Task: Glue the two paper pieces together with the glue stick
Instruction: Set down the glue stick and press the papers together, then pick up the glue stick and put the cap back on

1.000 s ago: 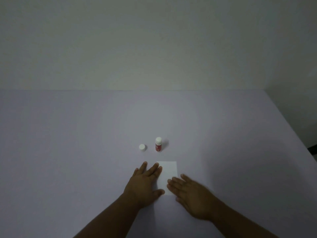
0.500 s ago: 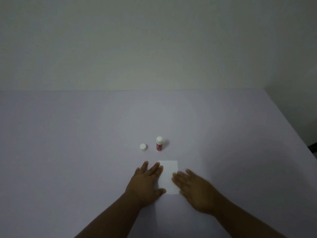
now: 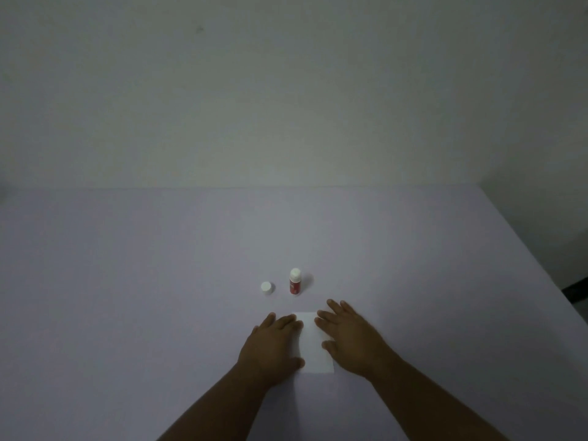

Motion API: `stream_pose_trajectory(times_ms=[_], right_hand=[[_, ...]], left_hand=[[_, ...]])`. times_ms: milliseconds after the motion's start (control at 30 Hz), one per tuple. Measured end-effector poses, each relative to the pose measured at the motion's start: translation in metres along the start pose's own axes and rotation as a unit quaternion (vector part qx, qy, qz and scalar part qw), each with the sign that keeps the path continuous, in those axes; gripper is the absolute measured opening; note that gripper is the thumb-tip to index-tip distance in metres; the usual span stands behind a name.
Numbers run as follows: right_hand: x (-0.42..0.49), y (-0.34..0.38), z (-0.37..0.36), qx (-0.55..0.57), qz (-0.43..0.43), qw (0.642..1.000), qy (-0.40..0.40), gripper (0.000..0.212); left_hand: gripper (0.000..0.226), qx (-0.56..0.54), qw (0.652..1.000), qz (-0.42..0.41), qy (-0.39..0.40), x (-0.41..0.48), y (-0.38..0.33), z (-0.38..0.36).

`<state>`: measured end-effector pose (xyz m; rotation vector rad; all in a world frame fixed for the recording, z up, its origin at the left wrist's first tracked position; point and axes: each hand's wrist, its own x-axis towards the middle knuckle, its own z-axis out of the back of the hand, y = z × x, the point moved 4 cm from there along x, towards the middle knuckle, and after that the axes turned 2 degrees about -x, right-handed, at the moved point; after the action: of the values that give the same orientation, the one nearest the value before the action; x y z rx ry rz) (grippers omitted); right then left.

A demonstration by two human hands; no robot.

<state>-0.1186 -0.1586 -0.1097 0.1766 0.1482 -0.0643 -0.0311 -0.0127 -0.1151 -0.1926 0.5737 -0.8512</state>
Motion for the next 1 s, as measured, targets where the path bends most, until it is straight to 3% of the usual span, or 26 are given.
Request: stream_pose_trajectory(times_ms=[533,733,900,1000], right_hand=[[0.001,0.011,0.011,0.005,-0.027,0.994,-0.110,0.029],[0.007,0.011,0.022,0.071,-0.058,0.985,-0.145,0.029],[0.020,0.002,0.026,0.142,-0.116,0.975,-0.129,0.033],[0.027,-0.004,0.028,0.169,-0.149,0.966,-0.127,0.034]], left_hand=[[0.067,-0.029,0.997,-0.009,-0.065,-0.001,-0.002,0.004],[0.059,-0.072,0.992,0.000,-0.099,-0.003,-0.004,0.009],[0.044,-0.166,0.958,0.055,-0.229,0.005,-0.004,0.035],[0.055,-0.277,0.922,0.100,-0.253,0.019,-0.007,0.056]])
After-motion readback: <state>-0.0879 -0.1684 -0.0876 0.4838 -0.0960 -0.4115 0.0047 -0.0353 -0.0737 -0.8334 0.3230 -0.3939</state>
